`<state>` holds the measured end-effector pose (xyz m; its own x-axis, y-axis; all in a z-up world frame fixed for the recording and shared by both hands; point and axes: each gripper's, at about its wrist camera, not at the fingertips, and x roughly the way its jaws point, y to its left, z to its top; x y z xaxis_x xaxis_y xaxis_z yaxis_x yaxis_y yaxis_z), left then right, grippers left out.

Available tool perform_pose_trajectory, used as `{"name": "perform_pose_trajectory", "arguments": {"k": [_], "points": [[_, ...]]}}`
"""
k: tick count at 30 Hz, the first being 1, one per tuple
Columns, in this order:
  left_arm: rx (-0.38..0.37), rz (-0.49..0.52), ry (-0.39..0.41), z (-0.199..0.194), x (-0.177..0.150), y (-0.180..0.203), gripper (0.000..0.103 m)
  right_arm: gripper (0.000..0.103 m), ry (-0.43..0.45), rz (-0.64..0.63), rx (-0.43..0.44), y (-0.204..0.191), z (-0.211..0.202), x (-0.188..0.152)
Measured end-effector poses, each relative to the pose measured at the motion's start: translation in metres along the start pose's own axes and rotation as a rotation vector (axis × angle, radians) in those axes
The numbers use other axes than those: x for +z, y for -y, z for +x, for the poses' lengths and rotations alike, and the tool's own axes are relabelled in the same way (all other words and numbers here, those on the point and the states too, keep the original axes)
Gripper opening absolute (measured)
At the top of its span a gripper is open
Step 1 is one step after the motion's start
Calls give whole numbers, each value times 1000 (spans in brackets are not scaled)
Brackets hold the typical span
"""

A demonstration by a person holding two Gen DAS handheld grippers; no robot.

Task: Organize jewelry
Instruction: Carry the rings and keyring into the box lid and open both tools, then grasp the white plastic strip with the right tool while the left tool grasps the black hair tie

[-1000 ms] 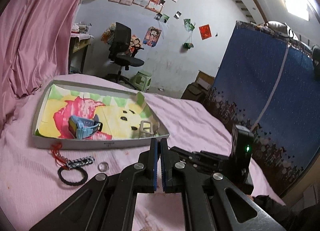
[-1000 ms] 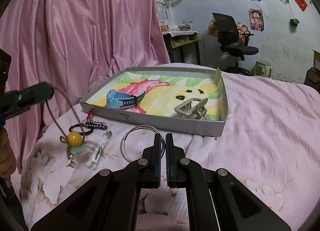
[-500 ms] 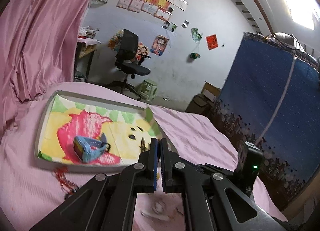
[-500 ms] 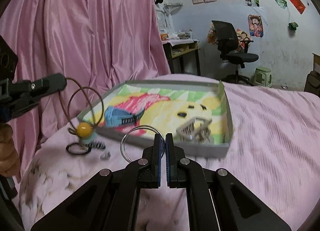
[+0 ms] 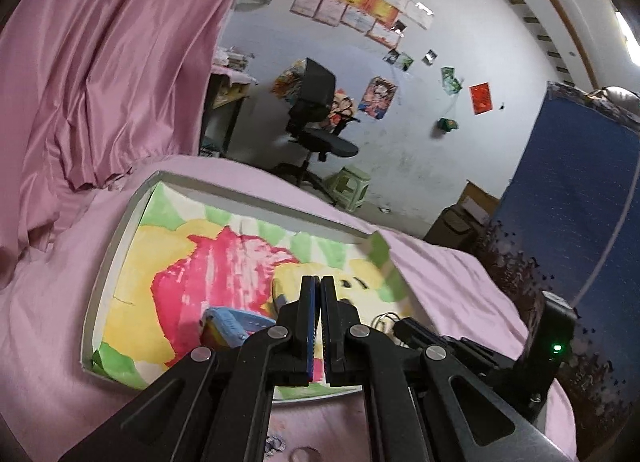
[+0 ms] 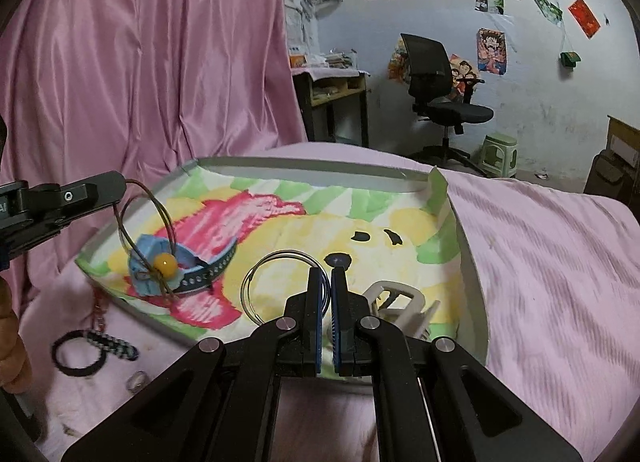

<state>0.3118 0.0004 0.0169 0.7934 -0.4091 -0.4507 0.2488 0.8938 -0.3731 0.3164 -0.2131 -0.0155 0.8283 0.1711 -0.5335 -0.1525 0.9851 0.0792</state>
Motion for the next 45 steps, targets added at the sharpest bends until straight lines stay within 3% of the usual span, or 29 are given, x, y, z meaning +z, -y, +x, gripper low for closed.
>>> {"name": "perform_pose_trajectory", "arguments": {"k": [12, 14, 16, 18, 19, 21, 22, 26, 28, 32, 36, 42, 45], "points": [[81, -8, -106, 24, -12, -10, 3, 5, -70, -30, 4, -6, 8, -4], [84, -9, -111, 21, -12, -10, 5, 8, -70, -31, 7, -4, 5, -6], [93, -3, -119, 21, -13, -10, 9, 24, -60, -31, 10, -3, -1, -7], [99, 9, -115, 17, -14, -7, 23, 31, -46, -30, 5, -1, -5, -7], [93, 15, -106, 14, -15, -6, 28, 31, -35, -28, 3, 0, -11, -7], [83, 26, -82, 5, -17, -3, 50, 31, -14, -21, 2, 2, -19, -7], [100, 37, -59, -1, -18, 0, 54, 31, -4, -16, 3, 2, -22, -6], [125, 73, -27, -18, -20, 5, 60, 33, 55, 7, 14, 7, -45, -6], [145, 89, -10, -27, -23, 9, 68, 45, 91, 14, 16, 8, -58, -7], [151, 114, 18, -46, -29, 16, 79, 54, 146, 24, 26, 9, -81, -8], [164, 139, 48, -64, -38, 26, 95, 73, 200, 14, 31, 9, -106, -14], [175, 175, 76, -88, -55, 38, 101, 94, 263, 3, 36, 11, -142, -23], [177, 192, 81, -99, -65, 43, 102, 97, 273, -6, 34, 13, -157, -28]]}}
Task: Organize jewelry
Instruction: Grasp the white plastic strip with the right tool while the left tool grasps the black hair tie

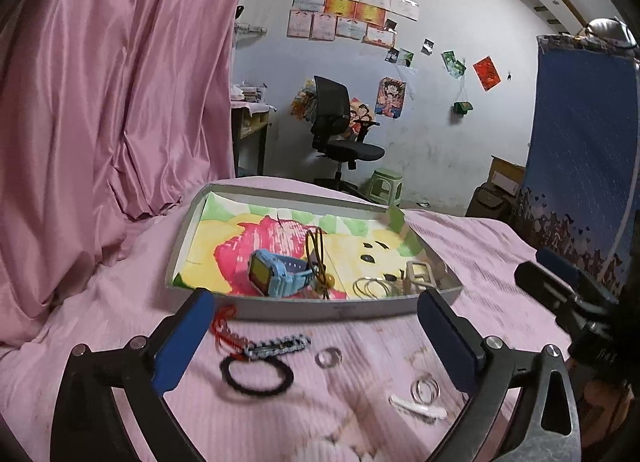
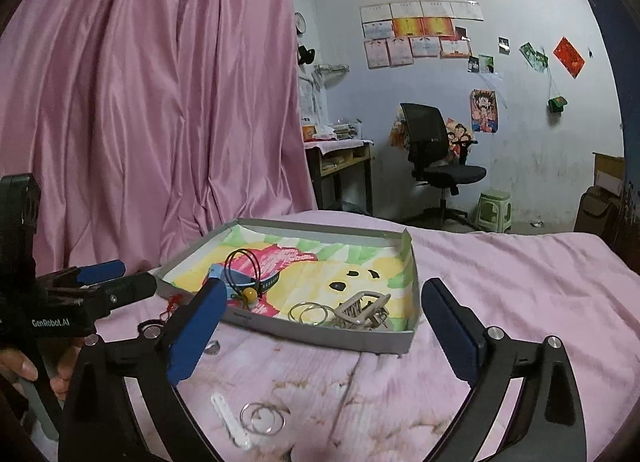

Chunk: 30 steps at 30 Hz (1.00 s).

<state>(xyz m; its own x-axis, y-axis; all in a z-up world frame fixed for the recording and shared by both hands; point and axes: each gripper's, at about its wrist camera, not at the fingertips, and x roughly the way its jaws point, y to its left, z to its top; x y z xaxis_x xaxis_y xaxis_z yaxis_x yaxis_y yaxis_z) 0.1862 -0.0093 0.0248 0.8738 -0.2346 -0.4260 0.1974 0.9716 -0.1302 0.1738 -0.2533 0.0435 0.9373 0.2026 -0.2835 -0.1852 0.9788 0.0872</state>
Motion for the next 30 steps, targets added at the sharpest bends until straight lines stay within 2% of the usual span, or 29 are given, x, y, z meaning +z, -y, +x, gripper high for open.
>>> {"name": "perform_pose_trajectory", "arguments": {"k": [5, 12, 19, 26, 27, 29, 30], "points": [[8, 23, -19, -14, -12, 6, 102, 101, -21, -20, -13, 3, -15, -7], [-2, 37, -70, -25, -22, 10, 102, 101, -119, -26, -30, 14, -23, -22], [-32, 40, -158, -17, -32, 14, 102, 101, -242, -22, -16, 25, -15, -36], [-11, 28, -235, -5, -38, 8, 102, 101, -305, -37, 24, 20, -8, -47], [-14, 23, -241, -4, -38, 7, 101, 100, -316, -39, 38, 17, -6, -48], [-20, 16, -253, -2, -38, 5, 98, 91, -338, -39, 66, 13, -2, -51], [-18, 17, -262, -1, -39, 4, 96, 82, -356, -41, 85, 10, 0, -53]]}}
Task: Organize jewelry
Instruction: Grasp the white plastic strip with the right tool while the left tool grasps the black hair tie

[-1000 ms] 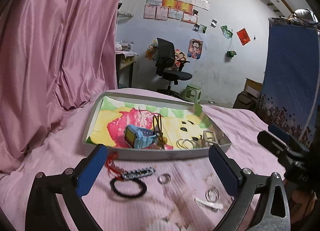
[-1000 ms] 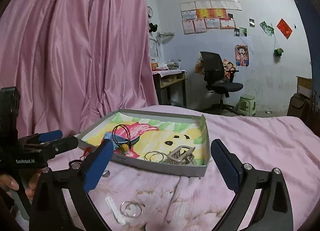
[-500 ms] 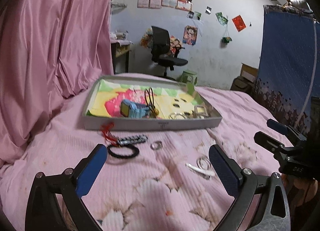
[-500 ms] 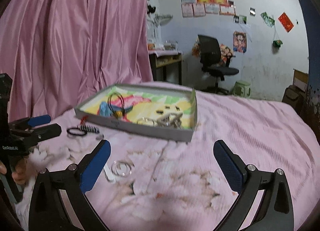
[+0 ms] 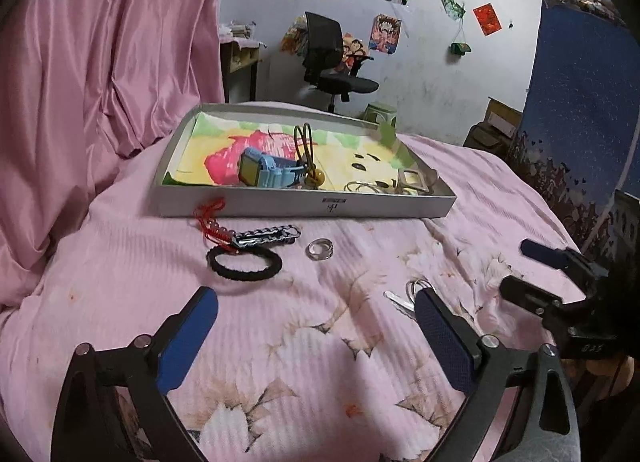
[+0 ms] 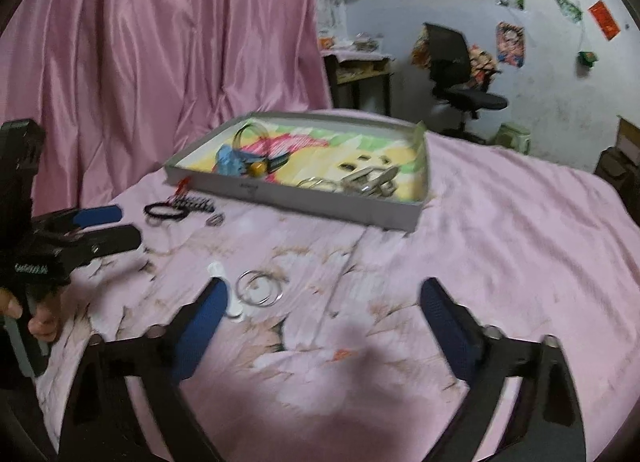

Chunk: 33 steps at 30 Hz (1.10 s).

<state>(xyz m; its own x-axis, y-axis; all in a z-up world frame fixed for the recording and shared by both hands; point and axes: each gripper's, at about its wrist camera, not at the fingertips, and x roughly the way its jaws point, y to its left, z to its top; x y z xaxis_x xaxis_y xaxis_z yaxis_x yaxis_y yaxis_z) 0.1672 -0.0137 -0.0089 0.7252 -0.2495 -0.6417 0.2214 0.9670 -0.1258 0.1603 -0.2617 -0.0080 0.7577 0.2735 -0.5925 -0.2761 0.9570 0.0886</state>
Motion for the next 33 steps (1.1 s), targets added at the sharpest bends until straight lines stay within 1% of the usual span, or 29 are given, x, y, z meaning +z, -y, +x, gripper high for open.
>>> {"name": "perform_pose_trajectory", "arguments": {"k": [1, 2, 4, 5, 6, 11, 13, 17, 19, 21, 25, 27, 33], "points": [[8, 2, -9, 1, 0, -1, 94, 77, -13, -3, 11, -2, 3, -1], [15, 2, -13, 2, 1, -3, 92, 75, -30, -5, 26, -3, 6, -2], [25, -4, -21, 2, 1, -7, 89, 65, -55, -3, 59, -7, 12, -5], [28, -13, -26, 3, 1, -9, 88, 63, -70, -3, 80, -9, 14, -7], [29, -23, -29, 3, 1, -12, 87, 58, -80, -6, 96, -12, 17, -8], [49, -70, -34, 4, 1, -25, 86, 48, -120, -39, 154, -29, 27, -12], [43, -94, -39, 5, 1, -29, 85, 42, -134, -52, 167, -34, 29, -14], [30, -134, -46, 10, 2, -36, 80, 35, -155, -63, 189, -41, 34, -17], [24, -151, -46, 12, 3, -39, 78, 29, -164, -61, 199, -44, 38, -17], [18, -165, -46, 13, 3, -40, 74, 26, -175, -58, 207, -47, 42, -17], [12, -184, -47, 17, 4, -43, 70, 19, -189, -43, 199, -49, 50, -18], [7, -192, -50, 19, 4, -45, 65, 16, -189, -25, 197, -49, 55, -16], [-24, -256, -52, 26, 7, -54, 59, 14, -180, -1, 187, -54, 71, -9]]}}
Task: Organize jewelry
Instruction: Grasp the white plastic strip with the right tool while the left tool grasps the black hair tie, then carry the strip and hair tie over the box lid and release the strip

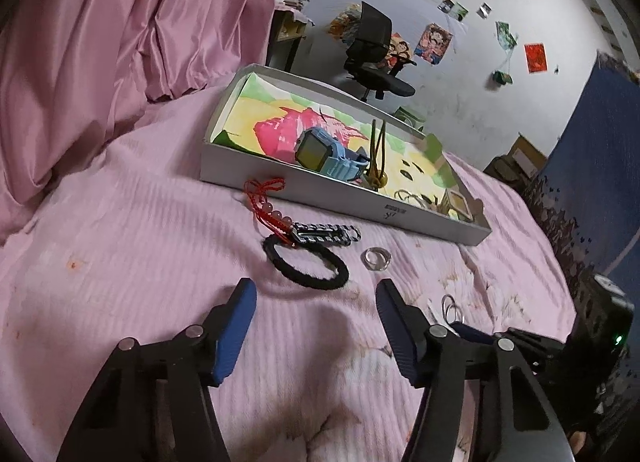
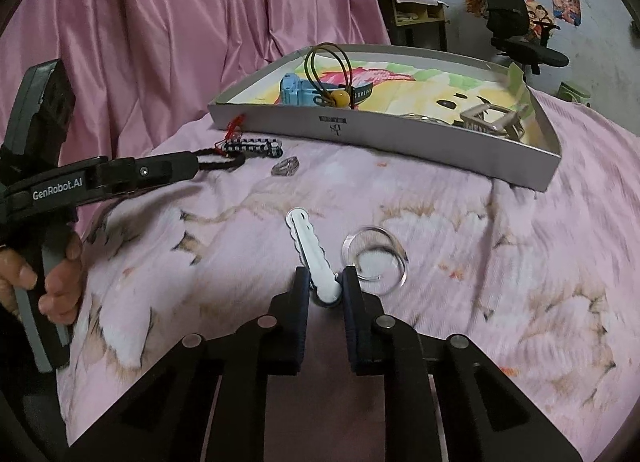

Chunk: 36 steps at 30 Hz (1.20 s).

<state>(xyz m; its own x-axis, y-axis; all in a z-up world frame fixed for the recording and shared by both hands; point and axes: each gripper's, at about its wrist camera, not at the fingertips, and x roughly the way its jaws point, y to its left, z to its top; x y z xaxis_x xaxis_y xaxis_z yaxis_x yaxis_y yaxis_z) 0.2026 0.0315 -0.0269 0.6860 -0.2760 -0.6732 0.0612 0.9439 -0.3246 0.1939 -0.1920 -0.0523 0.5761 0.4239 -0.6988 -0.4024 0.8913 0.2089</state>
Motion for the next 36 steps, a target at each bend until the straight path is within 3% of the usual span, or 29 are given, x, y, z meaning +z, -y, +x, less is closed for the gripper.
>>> {"name": "perform_pose_trajectory", "arguments": {"k": [7, 15, 26, 36], "points": [[-56, -116, -3, 10, 7, -14, 47, 14, 24, 19, 0, 0, 10, 11], [-82, -163, -23, 19, 7, -20, 9, 14, 39, 23, 4, 0, 12, 15], [-71, -39, 20, 1, 5, 7, 6, 13, 87, 36, 2, 4, 2, 16], [-115, 82, 116, -33, 21, 37, 6, 13, 239, 56, -8, 12, -23, 27]]}}
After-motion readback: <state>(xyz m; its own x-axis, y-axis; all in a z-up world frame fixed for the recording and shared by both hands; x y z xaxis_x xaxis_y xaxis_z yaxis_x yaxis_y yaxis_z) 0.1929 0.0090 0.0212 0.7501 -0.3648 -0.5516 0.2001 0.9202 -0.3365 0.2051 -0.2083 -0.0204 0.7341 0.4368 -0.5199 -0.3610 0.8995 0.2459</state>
